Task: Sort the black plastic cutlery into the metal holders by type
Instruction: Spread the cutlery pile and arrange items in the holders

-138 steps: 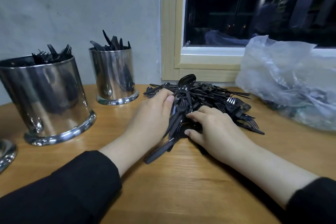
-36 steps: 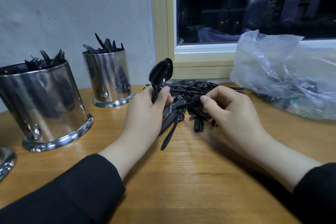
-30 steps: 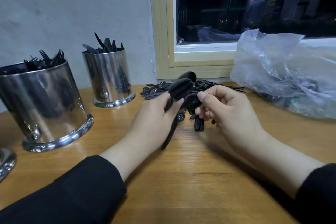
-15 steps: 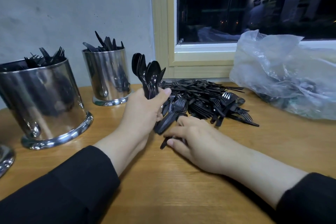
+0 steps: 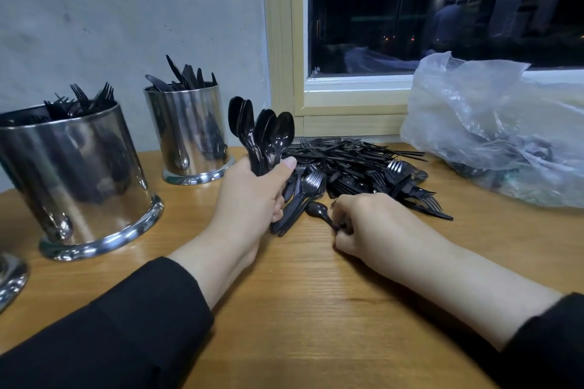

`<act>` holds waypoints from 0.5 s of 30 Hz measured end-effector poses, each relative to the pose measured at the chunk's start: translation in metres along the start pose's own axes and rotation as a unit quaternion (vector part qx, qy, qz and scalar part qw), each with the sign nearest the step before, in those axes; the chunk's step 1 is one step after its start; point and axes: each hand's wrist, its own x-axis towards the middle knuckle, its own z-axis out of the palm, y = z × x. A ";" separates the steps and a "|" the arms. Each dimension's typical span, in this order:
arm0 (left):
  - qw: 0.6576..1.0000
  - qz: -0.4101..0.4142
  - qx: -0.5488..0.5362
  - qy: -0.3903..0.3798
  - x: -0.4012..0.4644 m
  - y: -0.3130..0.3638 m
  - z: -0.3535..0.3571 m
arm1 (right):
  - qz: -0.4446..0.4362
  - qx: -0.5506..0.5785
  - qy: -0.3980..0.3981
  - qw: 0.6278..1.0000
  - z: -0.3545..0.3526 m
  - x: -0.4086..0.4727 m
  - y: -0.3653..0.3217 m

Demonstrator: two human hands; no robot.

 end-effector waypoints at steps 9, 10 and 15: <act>0.999 0.006 0.029 -0.012 -0.003 0.000 0.002 | -0.008 -0.031 0.015 0.999 0.000 -0.001 0.001; 0.999 0.008 0.033 -0.014 -0.003 0.000 0.002 | -0.010 -0.026 0.016 0.999 0.002 -0.001 0.001; 0.999 0.003 0.047 -0.021 -0.003 -0.002 0.002 | -0.019 -0.002 0.003 1.000 0.007 -0.001 0.000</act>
